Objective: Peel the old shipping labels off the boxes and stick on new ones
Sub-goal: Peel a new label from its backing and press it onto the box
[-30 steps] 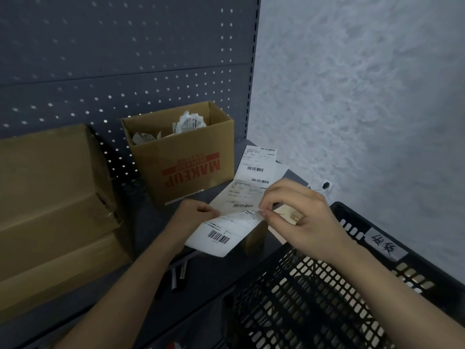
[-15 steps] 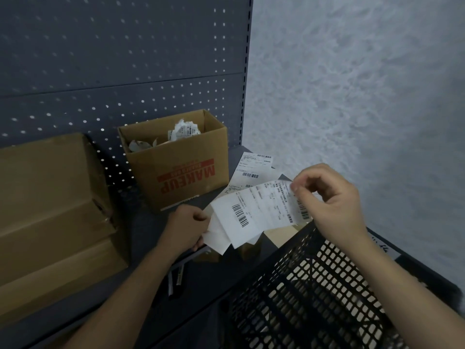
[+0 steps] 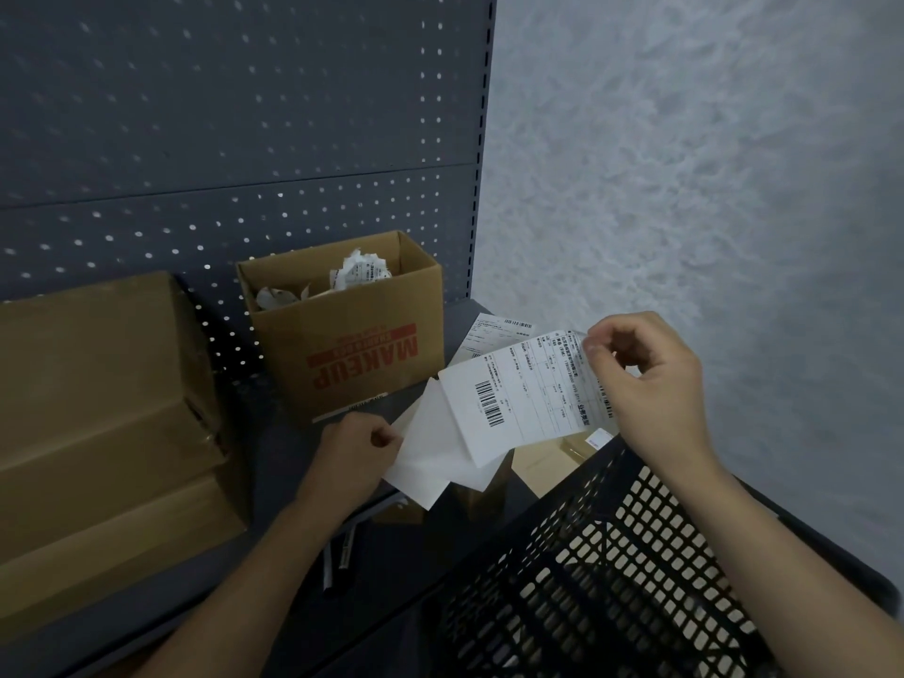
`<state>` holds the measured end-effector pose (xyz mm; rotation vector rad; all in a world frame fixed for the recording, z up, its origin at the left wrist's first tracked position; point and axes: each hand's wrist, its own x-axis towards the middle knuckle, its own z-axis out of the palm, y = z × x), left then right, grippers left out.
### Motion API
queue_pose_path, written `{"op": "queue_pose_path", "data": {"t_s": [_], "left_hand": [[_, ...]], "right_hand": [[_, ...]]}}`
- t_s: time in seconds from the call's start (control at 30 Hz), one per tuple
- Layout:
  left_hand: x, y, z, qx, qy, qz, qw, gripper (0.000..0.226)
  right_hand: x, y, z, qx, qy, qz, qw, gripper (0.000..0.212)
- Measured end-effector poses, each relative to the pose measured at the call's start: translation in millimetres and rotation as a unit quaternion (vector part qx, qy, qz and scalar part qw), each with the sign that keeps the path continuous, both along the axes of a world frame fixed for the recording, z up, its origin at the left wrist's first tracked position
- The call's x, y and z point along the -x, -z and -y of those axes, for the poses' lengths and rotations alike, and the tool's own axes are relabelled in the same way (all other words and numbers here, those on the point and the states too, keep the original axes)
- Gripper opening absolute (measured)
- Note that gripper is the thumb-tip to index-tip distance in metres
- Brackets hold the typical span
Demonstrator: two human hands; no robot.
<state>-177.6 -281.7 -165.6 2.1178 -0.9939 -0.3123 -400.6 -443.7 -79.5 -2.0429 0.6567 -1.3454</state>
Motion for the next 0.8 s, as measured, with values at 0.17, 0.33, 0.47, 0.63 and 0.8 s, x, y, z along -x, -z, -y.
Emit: {"op": "queue_pose_path", "data": {"t_s": [0.17,0.33,0.47,0.63,0.8], "left_hand": [[1,3,-1,-0.010,0.008,0.061,0.998,0.032],[-1,6,0,-0.026,0.015,0.061,0.998,0.025],[-1,5,0,-0.029,0.018,0.069,0.997,0.035],[3,-1,-2,-0.044,0.016,0.087,0.995,0.045],[8,-5,-4,-0.050,0.004,0.078,0.996,0.049]], "right_hand": [[-5,-3,2,0.019,0.007,-0.008,1.000,0.015],[-5,-8,2,0.026,0.013,-0.012,0.999,0.010],[-3,-9,2,0.032,0.015,-0.021,0.999,0.007],[3,-11,5,0.035,0.040,-0.016,0.998,0.010],[11,-22,3,0.036,0.071,0.030,0.996,0.016]]}}
